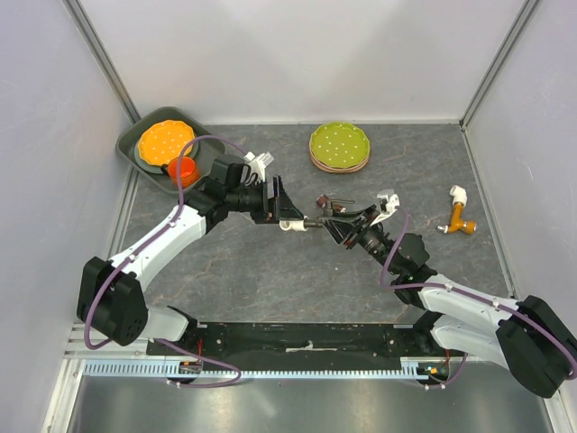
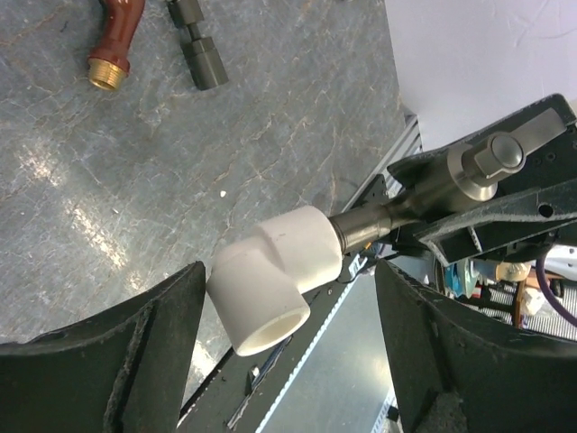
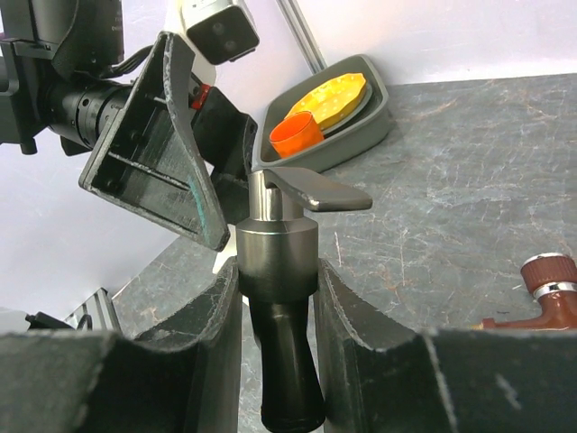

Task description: Install the water faucets

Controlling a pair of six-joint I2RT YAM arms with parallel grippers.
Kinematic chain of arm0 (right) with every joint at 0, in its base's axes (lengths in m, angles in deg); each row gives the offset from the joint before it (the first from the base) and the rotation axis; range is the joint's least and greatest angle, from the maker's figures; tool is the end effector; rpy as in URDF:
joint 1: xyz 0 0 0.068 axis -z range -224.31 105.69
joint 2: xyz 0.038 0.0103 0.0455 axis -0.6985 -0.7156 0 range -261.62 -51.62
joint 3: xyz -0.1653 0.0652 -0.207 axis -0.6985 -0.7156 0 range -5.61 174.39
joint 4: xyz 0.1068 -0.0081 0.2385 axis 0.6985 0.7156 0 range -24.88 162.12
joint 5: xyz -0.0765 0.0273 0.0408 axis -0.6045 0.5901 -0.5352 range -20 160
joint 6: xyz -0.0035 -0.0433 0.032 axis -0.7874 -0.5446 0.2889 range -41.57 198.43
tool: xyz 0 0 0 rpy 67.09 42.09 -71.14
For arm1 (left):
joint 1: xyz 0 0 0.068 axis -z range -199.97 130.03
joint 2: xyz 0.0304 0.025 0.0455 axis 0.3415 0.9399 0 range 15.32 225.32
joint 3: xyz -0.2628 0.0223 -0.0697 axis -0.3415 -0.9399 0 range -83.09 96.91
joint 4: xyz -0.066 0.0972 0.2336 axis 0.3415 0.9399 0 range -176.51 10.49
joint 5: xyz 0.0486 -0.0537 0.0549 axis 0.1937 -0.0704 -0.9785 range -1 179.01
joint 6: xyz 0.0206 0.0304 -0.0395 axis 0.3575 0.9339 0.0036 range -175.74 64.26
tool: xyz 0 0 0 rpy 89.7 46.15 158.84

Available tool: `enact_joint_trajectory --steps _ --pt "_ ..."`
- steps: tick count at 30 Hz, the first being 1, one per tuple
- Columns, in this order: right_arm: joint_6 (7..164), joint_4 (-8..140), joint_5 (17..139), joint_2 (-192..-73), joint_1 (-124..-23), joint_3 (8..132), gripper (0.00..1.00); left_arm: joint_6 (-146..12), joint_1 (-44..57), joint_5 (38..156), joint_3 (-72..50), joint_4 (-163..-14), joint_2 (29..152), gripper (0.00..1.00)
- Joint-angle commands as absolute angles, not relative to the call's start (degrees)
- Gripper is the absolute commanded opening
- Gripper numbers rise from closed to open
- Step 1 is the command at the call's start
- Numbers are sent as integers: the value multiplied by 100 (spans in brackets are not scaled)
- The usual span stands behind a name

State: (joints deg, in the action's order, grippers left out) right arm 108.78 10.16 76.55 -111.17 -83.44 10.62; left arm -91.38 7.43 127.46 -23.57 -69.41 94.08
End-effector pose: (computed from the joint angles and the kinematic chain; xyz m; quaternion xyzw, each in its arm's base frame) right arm 0.1624 0.1374 0.2387 -0.0925 0.6255 0.4707 0.6154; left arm 0.2577 -0.1585 0.2880 0.0877 0.8511 -0.4733 0.2096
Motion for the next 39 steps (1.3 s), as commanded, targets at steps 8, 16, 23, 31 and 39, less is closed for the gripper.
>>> enact_joint_trajectory --steps 8,16,23,31,39 --pt "10963 492 7932 -10945 -8157 1364 0 -8738 754 13163 -2043 -6735 9389 61" --pt "11059 281 8143 -11165 -8157 1399 0 -8712 754 13260 -2043 -6735 9406 41" --pt "11112 464 7915 -11209 -8149 1434 0 -8694 763 13330 -2043 -6770 9372 2" --pt "12166 834 6879 -11279 -8175 1364 0 -8475 1043 11955 -2209 -6938 8748 2" --pt "14046 712 6341 -11684 -8315 1180 0 -7763 2167 9239 -2640 -7324 7817 2"
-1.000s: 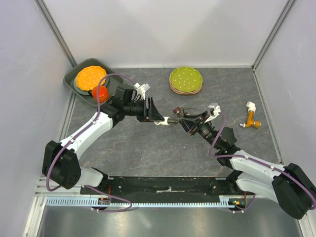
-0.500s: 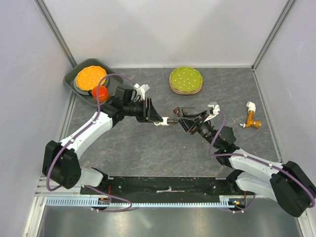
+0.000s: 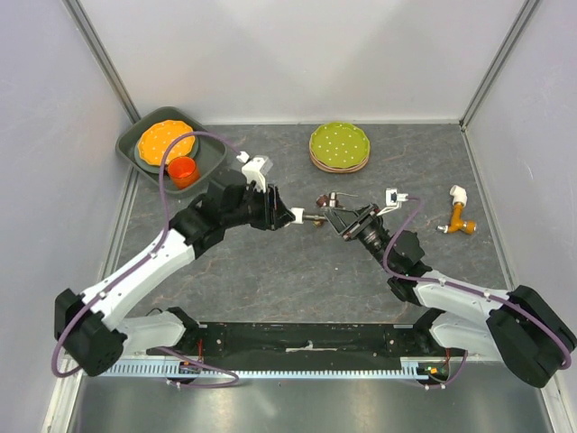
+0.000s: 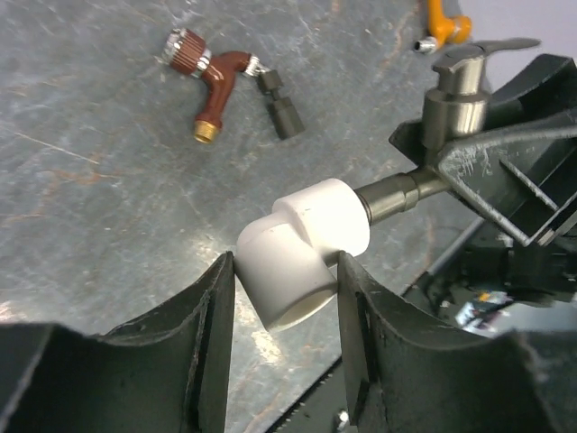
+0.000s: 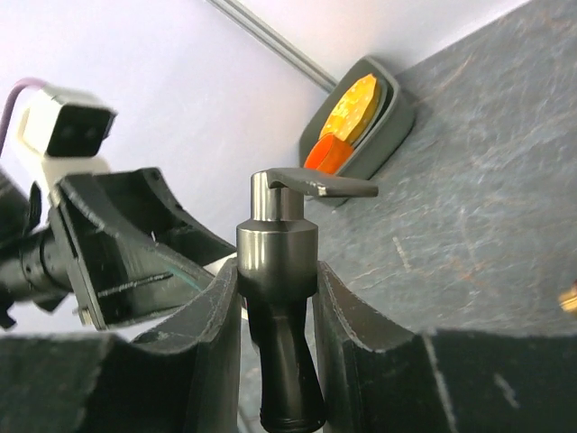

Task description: Install the water faucets

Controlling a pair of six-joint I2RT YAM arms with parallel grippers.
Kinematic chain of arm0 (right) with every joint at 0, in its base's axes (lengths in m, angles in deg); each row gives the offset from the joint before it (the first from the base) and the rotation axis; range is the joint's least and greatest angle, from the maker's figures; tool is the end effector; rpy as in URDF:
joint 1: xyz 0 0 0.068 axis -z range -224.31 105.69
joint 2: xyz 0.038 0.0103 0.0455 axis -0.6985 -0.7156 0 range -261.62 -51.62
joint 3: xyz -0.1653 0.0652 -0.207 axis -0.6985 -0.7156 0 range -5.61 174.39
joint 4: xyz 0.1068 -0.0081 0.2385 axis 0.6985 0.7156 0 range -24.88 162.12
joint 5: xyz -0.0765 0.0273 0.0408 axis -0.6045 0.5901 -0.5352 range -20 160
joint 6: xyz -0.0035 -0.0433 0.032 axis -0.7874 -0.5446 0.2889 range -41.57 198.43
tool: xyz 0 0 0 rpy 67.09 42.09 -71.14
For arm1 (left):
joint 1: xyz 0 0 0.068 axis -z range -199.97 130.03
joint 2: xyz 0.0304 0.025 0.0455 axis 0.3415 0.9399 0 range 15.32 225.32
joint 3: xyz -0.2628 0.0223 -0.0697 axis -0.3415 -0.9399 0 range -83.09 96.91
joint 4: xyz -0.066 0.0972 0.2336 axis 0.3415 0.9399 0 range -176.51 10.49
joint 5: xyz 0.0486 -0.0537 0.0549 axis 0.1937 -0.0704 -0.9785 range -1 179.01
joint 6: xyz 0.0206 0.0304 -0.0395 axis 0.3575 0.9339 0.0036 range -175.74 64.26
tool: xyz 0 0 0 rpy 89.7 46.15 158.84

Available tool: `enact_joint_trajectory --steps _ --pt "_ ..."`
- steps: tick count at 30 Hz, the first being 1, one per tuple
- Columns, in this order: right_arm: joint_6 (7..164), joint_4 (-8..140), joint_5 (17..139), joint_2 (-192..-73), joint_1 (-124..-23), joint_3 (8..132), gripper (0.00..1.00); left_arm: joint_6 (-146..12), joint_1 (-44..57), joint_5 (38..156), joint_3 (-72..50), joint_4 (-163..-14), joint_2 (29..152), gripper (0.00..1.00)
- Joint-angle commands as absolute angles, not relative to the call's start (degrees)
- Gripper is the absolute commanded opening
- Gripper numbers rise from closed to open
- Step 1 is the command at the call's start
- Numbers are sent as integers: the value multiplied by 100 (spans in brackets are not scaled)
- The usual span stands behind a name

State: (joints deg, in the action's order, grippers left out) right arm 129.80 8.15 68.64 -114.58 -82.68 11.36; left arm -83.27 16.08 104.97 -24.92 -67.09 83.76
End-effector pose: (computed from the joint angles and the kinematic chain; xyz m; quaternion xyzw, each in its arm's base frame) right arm 0.1737 0.1365 0.2350 0.0811 0.6310 0.5390 0.5520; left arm 0.2116 -0.1661 0.3208 0.1332 0.8488 -0.3641 0.3595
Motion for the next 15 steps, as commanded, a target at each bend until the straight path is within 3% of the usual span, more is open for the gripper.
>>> enact_joint_trajectory --steps 1,15 --pt "14196 677 6324 -11762 -8316 1171 0 -7676 2282 9026 -2754 -7481 7659 2" --pt "16254 650 6359 -11851 -8316 1083 0 -5127 4761 5397 -3677 -8915 7490 2"
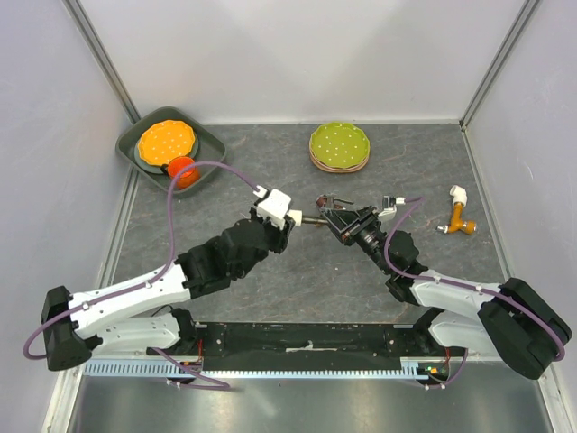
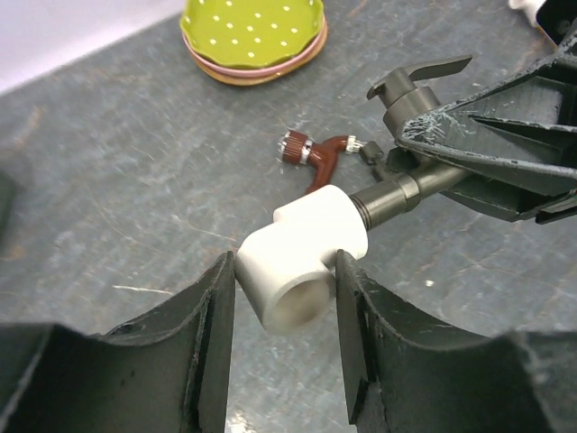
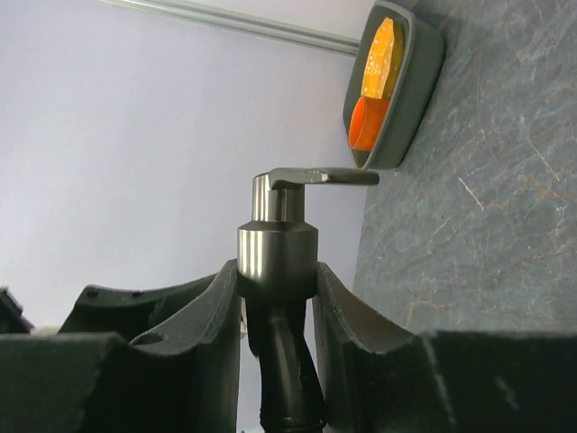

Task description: Install the water faucets

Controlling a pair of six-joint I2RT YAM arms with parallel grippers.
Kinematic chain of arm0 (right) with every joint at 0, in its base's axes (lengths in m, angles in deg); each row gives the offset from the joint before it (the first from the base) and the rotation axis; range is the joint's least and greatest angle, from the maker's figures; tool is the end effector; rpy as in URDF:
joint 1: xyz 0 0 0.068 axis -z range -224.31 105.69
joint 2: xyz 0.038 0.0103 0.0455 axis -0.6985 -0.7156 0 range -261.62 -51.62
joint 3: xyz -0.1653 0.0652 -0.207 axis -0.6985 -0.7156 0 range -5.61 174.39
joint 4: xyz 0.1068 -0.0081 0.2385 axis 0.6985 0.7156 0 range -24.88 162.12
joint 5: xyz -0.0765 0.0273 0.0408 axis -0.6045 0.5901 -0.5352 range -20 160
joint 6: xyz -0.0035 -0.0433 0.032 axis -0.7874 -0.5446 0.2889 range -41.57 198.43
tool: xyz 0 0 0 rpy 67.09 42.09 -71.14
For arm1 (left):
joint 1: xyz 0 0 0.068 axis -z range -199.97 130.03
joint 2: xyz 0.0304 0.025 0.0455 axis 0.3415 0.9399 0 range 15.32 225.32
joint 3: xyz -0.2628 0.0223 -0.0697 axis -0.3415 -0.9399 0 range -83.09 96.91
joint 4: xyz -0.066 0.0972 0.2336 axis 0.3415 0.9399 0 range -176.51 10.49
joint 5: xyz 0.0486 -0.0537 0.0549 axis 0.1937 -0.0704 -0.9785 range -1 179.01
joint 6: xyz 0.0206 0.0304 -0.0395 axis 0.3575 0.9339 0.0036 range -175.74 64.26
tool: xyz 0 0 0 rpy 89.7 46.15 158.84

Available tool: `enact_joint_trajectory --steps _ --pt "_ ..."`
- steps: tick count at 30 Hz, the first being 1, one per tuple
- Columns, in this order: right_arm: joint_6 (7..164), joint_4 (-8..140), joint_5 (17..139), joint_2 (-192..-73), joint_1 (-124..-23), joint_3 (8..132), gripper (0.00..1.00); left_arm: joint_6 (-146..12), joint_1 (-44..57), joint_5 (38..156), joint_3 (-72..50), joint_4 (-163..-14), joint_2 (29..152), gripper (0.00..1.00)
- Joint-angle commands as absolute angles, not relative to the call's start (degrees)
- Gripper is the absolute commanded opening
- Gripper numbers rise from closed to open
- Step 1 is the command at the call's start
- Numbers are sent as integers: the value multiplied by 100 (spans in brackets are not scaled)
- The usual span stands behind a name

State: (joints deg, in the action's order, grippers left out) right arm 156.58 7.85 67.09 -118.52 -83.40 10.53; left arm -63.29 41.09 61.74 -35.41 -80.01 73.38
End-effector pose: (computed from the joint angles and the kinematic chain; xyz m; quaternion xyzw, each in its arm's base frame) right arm 0.1770 0.1415 0.2169 0.2403 0.6209 0.6281 0.4028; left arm 0.1272 -0.1963 0.3218 0.2261 0.7603 -0.1698 0.5848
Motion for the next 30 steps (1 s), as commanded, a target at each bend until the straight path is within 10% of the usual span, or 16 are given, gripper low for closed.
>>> enact_joint_trajectory --steps 1,5,12,30 --pt "16280 650 6350 -11799 -8316 1074 0 -4943 4831 5307 -3695 -8967 7525 2" --pt "16184 676 6324 -11693 -8298 1039 0 -4924 4938 5157 -3757 -9152 7464 16" --pt "15640 554 6218 -11500 -8175 881 0 -5519 4736 5454 -3766 -9100 6964 70" --pt "13371 -1528 8747 -11938 -7402 1285 0 -7640 1387 11791 -2509 -7403 7753 83"
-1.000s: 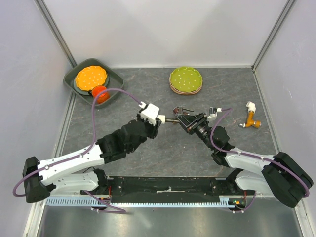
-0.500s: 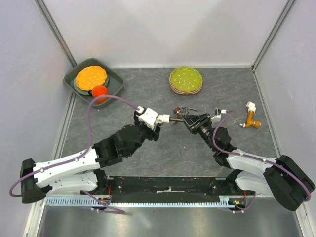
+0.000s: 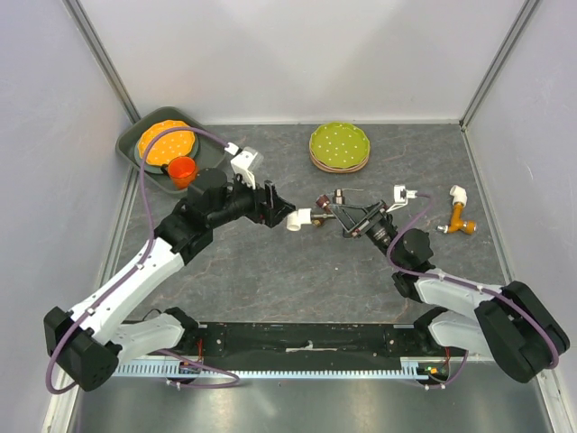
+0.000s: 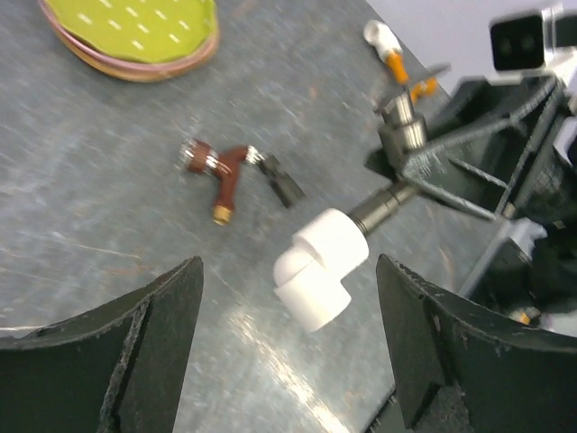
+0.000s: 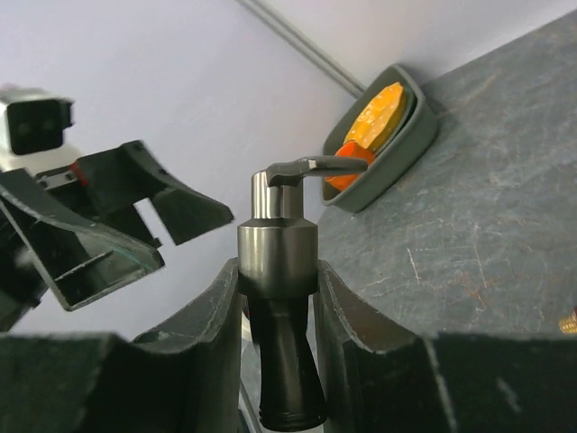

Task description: Install the water faucets

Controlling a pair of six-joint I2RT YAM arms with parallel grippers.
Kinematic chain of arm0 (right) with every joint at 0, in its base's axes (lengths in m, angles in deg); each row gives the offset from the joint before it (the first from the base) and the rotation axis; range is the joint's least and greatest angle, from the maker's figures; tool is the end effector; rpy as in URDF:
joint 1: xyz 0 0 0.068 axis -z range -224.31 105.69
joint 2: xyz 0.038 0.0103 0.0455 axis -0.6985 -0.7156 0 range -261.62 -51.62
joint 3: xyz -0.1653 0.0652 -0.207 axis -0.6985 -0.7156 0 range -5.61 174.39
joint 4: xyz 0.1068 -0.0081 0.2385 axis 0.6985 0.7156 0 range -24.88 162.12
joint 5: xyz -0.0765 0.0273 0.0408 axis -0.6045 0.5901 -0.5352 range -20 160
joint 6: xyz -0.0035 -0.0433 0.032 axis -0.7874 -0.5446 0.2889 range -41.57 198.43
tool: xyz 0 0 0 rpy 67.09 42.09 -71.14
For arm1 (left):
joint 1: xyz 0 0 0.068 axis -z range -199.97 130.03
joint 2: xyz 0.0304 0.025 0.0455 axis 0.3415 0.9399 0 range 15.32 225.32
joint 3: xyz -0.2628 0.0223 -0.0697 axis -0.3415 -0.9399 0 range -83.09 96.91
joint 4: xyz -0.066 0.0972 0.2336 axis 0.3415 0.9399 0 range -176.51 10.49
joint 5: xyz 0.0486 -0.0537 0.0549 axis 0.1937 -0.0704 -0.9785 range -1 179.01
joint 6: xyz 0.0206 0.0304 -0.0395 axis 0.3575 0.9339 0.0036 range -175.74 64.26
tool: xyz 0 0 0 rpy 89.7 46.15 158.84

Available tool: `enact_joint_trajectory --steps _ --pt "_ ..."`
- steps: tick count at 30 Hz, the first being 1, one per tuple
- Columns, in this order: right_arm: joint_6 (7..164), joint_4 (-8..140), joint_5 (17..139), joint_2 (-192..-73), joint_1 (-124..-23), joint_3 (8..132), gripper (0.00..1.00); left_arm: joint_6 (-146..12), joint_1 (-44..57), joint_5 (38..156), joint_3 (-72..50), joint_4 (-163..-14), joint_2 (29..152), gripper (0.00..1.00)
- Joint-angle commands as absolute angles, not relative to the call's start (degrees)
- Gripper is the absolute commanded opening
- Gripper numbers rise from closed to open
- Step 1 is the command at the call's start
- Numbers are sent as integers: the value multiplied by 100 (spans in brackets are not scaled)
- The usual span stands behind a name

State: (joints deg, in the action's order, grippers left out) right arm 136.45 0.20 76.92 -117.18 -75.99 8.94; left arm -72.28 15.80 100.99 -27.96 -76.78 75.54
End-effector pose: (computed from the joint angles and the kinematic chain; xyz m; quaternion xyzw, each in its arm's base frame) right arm 0.1829 0.1180 0.2274 0.0938 0.6098 0.5808 0.5310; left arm 0.1933 -0.1483 0.3529 0.1944 0.7664 -0.3417 0.5080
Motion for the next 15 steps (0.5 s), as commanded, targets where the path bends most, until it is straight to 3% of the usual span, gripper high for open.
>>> enact_joint_trajectory --steps 1,8,15 --pt "13441 -1669 9097 -12008 -7306 1355 0 -7648 1317 11896 -2500 -7403 7789 83" --pt "14056 -3268 9953 -12764 -7024 1575 0 -7648 1079 12635 -2456 -7395 7895 84" --pt "13995 -3437 9936 -12712 -6945 1794 0 -7833 1053 12469 -2474 -7377 8026 85"
